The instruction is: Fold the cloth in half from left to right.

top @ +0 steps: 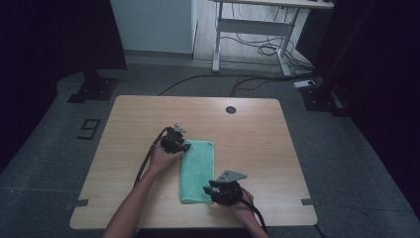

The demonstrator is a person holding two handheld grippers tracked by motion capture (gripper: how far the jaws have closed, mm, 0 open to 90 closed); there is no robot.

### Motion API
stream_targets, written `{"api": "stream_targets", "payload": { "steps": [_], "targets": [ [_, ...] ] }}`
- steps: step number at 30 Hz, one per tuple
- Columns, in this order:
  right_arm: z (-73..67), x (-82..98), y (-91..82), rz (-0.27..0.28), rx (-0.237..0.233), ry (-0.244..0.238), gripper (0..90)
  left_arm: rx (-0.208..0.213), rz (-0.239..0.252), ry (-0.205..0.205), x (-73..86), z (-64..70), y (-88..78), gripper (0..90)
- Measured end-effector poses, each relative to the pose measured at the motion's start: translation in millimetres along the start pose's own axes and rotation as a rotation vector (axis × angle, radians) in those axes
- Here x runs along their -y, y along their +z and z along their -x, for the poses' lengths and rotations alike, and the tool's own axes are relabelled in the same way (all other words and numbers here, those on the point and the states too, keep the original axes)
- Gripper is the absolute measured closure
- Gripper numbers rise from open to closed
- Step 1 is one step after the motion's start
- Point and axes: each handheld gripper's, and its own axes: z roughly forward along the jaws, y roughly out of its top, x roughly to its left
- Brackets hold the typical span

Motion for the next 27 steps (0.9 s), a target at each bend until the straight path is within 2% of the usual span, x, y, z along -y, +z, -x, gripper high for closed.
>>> {"api": "stream_targets", "payload": {
  "steps": [12,13,14,15,19,27],
  "targets": [
    [10.6,-42.3,39.9,-0.007,0.012,-0.049,60.9,0.016,0.009,-0.013,3.4,-0.8,4.8,61.2],
    [13.2,-50.6,49.1,-0.007,0.006,-0.051,60.9,0.017,0.018,-0.023,4.2,-0.8,5.2,61.5],
    [13.2,-50.6,49.1,-0.007,0.006,-0.051,60.9,0.017,0.018,-0.023,4.2,-0.8,5.2,61.7],
    [16.5,-58.1,59.5,-0.014,0.003,-0.042,61.0,0.018,0.020,-0.024,4.5,-1.0,5.3,61.8],
    [21.3,-68.9,78.8,-0.030,0.004,-0.029,61.0,0.009,0.019,-0.029,4.9,0.0,5.0,61.6],
    [24.0,-76.5,98.6,-0.039,-0.001,-0.013,61.0,-0.001,0.018,-0.037,4.8,1.2,5.0,61.0]
  ]
}}
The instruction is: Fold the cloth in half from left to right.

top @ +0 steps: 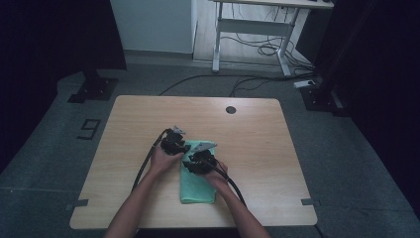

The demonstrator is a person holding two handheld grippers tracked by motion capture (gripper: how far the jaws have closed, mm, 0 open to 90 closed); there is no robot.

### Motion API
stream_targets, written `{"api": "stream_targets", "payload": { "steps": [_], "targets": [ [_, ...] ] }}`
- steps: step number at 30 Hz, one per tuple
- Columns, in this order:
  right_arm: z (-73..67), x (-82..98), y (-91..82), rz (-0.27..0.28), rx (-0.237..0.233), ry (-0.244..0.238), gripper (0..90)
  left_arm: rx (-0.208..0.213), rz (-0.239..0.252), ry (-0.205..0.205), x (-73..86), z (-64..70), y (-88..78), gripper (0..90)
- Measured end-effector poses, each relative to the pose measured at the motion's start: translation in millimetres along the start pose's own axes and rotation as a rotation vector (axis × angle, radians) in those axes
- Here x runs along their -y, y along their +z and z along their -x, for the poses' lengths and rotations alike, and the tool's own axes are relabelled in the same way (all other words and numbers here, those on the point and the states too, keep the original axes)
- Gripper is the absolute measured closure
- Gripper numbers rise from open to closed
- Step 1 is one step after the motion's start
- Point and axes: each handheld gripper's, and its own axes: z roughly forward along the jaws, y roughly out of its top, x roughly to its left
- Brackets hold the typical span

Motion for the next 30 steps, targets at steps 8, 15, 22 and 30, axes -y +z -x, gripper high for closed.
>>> {"api": "stream_targets", "payload": {
  "steps": [8,15,22,30],
  "targets": [
    [-6.6,-2.0,11.1,-0.015,0.011,-0.038,60.7,-0.007,-0.001,-0.005,-0.3,0.7,0.2,60.6],
    [-9.1,0.9,15.4,-0.045,0.011,-0.045,59.7,-0.015,-0.005,-0.009,-0.5,1.4,0.1,60.0],
    [-24.0,8.3,9.6,-0.058,-0.006,-0.098,58.6,-0.023,-0.001,-0.013,0.0,2.6,0.2,60.0],
    [-31.9,22.7,-5.9,-0.022,-0.052,-0.080,58.2,-0.024,-0.001,-0.012,0.2,2.7,0.1,60.0]
  ]
}}
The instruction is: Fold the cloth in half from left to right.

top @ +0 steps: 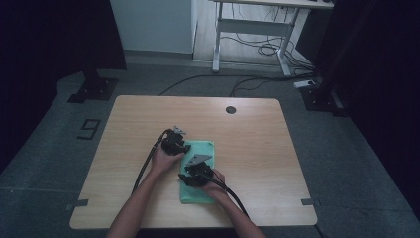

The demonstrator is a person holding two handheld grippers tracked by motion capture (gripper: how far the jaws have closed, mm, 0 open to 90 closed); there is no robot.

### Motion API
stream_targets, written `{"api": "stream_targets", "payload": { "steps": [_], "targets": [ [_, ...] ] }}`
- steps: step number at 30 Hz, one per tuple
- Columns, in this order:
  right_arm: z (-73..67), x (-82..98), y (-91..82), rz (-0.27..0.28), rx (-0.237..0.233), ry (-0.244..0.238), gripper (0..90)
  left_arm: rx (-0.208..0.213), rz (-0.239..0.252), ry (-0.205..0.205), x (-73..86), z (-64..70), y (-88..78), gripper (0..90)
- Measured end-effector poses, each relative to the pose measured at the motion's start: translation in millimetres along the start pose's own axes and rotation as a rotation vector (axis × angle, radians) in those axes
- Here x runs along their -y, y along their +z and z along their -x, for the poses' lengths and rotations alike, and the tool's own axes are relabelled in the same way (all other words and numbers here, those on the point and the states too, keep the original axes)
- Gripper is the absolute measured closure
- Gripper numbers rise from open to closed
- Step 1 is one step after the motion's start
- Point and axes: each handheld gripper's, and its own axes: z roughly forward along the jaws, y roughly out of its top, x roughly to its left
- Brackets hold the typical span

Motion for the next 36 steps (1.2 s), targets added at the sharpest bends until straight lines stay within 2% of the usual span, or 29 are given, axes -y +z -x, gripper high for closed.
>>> {"api": "stream_targets", "payload": {
  "steps": [5,6,9,11,17,26,36],
  "targets": [
    [-2.7,5.8,-5.0,-0.004,-0.009,0.003,58.6,0.000,-0.001,0.001,-0.2,0.0,0.0,60.0],
    [-6.6,7.5,-5.7,-0.011,0.006,-0.021,58.5,-0.002,-0.001,-0.001,-0.2,0.2,0.0,60.0],
    [-11.6,8.2,-6.9,-0.019,0.017,-0.044,57.7,-0.001,-0.001,-0.001,-0.2,0.2,0.0,60.0],
    [-22.6,12.0,-9.9,-0.023,0.029,-0.086,57.1,-0.001,-0.001,-0.001,-0.2,0.1,0.0,59.9],
    [-43.7,23.0,-19.7,-0.021,0.002,-0.132,58.9,-0.002,0.000,-0.005,-0.1,0.3,0.1,59.9],
    [-57.4,37.3,-32.3,-0.001,-0.012,-0.138,60.0,-0.004,0.000,-0.007,0.1,0.6,0.0,59.8],
    [-55.3,39.1,-33.4,0.006,-0.035,-0.116,59.8,-0.006,0.003,-0.006,0.5,0.7,-0.1,59.5]
  ]
}}
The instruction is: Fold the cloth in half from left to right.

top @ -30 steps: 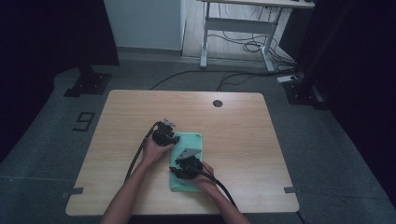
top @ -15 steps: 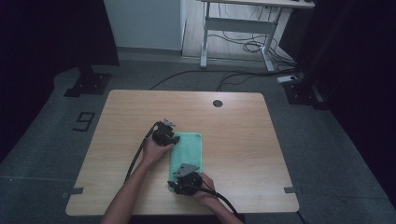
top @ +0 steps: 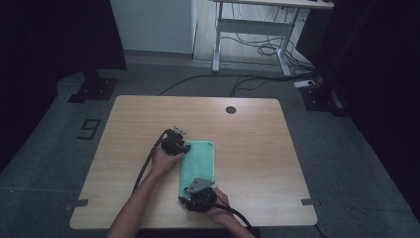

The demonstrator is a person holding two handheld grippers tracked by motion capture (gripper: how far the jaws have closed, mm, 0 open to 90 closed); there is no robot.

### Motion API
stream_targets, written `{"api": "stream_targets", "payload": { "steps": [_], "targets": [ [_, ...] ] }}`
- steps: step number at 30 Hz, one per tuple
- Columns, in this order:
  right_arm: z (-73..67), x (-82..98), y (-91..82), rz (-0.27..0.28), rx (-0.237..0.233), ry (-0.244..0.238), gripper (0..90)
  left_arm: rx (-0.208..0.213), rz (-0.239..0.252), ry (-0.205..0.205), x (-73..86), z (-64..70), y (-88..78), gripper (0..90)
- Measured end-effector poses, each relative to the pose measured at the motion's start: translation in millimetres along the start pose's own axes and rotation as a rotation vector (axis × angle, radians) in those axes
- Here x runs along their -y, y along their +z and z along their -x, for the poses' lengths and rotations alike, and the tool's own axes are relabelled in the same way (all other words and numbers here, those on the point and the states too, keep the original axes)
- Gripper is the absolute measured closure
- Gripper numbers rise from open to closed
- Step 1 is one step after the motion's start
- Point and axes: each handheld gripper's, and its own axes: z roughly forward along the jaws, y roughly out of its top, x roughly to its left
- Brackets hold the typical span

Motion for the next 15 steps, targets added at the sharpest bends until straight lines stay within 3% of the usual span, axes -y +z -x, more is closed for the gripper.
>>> {"api": "stream_targets", "payload": {
  "steps": [5,9,12,15],
  "targets": [
    [-1.0,1.0,-0.2,0.005,0.005,0.007,60.1,0.000,0.001,0.000,0.1,0.2,0.0,59.3],
    [5.9,-1.6,-3.1,0.006,-0.035,0.038,54.9,0.002,0.005,0.000,0.5,-0.2,0.2,59.1],
    [29.3,-7.1,-20.5,0.063,0.029,0.064,55.1,0.004,0.014,0.000,1.3,-0.6,0.6,59.1],
    [57.8,-9.2,-29.0,0.068,0.085,0.103,55.4,0.005,0.016,0.002,1.4,-0.8,0.6,59.1]
  ]
}}
